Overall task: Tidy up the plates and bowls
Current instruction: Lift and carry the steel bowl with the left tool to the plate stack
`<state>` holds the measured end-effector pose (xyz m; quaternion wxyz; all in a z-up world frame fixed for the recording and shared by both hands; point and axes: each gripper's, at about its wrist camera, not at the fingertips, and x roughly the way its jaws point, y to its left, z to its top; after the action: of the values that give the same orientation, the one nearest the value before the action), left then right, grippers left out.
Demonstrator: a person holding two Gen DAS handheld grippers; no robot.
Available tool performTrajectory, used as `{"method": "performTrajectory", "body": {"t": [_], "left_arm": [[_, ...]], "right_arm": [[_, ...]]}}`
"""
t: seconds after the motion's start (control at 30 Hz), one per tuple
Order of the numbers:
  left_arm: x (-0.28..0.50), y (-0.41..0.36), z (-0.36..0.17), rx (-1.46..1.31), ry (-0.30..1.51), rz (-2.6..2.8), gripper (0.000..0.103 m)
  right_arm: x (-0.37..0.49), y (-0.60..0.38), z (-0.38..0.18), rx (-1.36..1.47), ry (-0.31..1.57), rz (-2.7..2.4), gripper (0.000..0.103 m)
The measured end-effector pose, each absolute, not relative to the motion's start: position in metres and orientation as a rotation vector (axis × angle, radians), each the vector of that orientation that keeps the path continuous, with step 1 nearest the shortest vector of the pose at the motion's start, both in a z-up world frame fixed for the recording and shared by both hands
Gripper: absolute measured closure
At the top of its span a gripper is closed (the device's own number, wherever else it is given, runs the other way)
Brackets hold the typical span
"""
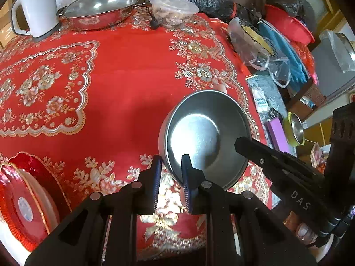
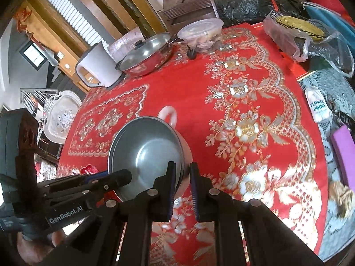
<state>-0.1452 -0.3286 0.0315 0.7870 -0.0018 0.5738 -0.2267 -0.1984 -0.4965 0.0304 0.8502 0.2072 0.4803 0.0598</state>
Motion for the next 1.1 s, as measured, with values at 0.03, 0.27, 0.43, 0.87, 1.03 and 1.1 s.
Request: {"method": "performTrajectory", "body": {"t": [0.03, 0.27, 0.43, 0.87, 1.03, 1.1], "left_arm": [[-0.147, -0.326, 0.034, 0.000, 1.231, -0.495, 0.087], [-0.159, -0.296, 0.052, -0.008, 1.210, -0.538, 0.087], [-0.162, -0.268, 0.067, -0.050, 1.182, -0.547, 0.087], [-0.166, -0.179, 0.110, -0.136, 1.086, -0.502, 0.087], [-0.167, -0.137, 0.114, -0.179, 1.066, -0.455, 0.087], [-0.168, -0.120, 0.114, -0.200, 1.066, -0.437, 0.087]], "right_arm": [[-0.202, -0.492, 0.034, 0.432, 1.009, 0.125, 0.090], [-0.221, -0.465, 0.059, 0.423, 0.967, 0.121, 0.090], [-0.228, -0.439, 0.079, 0.398, 0.936, 0.134, 0.090], [-0.218, -0.354, 0.133, 0.313, 0.854, 0.254, 0.090], [-0.210, -0.316, 0.139, 0.286, 0.851, 0.313, 0.090], [-0.207, -0.301, 0.138, 0.277, 0.856, 0.341, 0.090]]}}
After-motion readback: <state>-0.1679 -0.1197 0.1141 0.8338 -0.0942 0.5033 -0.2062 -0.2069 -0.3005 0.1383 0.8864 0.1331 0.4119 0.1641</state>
